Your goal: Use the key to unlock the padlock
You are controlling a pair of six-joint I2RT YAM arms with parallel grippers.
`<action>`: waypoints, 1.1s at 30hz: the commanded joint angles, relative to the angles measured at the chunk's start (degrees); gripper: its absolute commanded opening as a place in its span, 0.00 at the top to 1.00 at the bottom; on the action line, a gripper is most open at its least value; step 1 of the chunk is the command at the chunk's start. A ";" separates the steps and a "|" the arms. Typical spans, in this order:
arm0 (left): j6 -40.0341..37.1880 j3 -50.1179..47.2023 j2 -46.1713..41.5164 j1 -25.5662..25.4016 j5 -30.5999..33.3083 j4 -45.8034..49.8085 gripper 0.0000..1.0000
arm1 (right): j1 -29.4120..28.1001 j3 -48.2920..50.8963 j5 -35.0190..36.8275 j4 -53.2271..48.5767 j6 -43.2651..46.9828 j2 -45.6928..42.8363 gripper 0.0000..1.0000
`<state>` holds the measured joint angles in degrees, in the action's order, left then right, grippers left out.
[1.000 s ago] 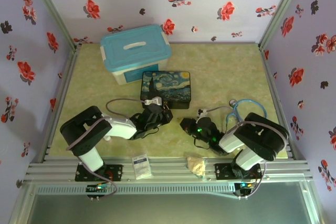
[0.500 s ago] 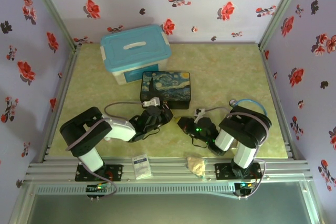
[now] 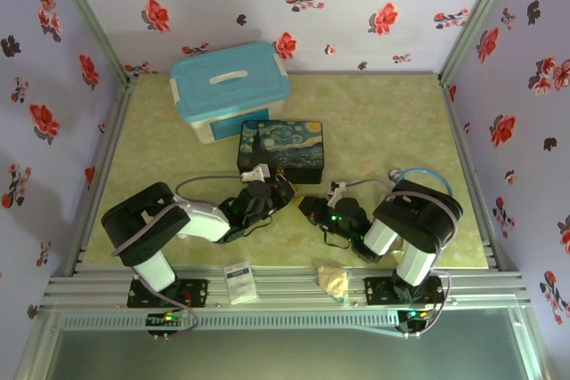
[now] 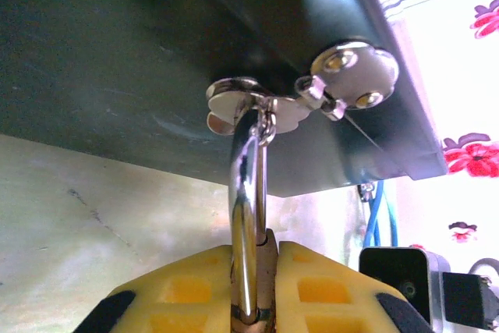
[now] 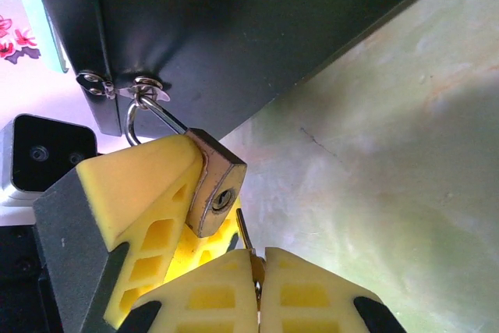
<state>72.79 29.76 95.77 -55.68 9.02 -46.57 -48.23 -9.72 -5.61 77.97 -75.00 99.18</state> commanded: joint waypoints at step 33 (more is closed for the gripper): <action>4.09 -0.06 2.57 -2.41 2.52 -11.94 1.00 | 0.62 -0.64 1.14 1.48 2.68 -3.40 1.00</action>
<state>76.01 28.64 97.30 -57.17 11.66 -52.45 -47.86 -8.21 -4.40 77.71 -73.49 95.24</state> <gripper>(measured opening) 0.137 0.052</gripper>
